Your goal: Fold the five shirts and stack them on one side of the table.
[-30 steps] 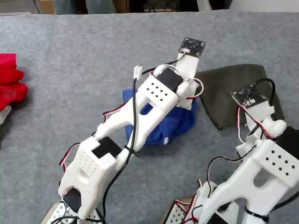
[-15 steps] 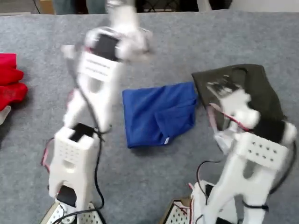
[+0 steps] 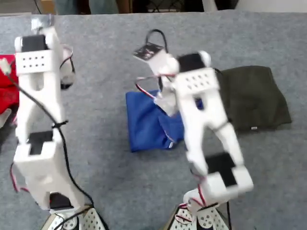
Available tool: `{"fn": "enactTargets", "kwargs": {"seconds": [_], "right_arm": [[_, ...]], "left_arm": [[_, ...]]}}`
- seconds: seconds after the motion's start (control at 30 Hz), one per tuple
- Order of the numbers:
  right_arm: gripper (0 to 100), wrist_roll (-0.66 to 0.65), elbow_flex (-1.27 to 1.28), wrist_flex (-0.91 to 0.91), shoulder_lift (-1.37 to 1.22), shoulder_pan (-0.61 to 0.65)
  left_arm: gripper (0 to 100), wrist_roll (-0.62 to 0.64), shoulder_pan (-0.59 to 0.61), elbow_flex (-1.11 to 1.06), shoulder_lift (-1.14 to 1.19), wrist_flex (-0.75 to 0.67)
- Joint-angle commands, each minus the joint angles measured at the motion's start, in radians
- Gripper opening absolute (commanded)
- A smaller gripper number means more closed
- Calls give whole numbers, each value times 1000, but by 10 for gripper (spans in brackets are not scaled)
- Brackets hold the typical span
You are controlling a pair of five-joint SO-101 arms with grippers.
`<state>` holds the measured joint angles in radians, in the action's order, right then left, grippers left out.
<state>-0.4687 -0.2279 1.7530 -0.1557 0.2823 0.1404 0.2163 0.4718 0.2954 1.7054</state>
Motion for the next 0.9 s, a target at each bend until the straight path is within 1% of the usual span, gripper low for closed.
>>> {"fn": "enactTargets", "kwargs": {"seconds": [0.0,0.1,0.2,0.27,0.33,0.47,0.57,0.8,0.87], "right_arm": [[15,21,-188,11,-162,17],[15,41,-249,11,-255,28],[15,38,-242,12,-309,32],[15,35,-214,12,-318,25],[15,34,-165,12,-321,8],[15,-5,-58,12,-309,-31],[15,-18,13,11,-271,-100],[15,-189,209,11,-84,-321],[15,-235,257,11,-15,-351]], "left_arm": [[30,-20,44,-404,-221,-193],[30,-17,58,-723,-342,-404],[30,-14,58,-1000,-405,-621],[30,-8,58,-1147,-410,-761],[30,25,61,-1237,-419,-836],[33,31,94,-1201,-420,-807],[33,31,87,-1196,-402,-807],[31,31,87,-1190,-390,-802],[31,32,85,-1190,-390,-804]]}}
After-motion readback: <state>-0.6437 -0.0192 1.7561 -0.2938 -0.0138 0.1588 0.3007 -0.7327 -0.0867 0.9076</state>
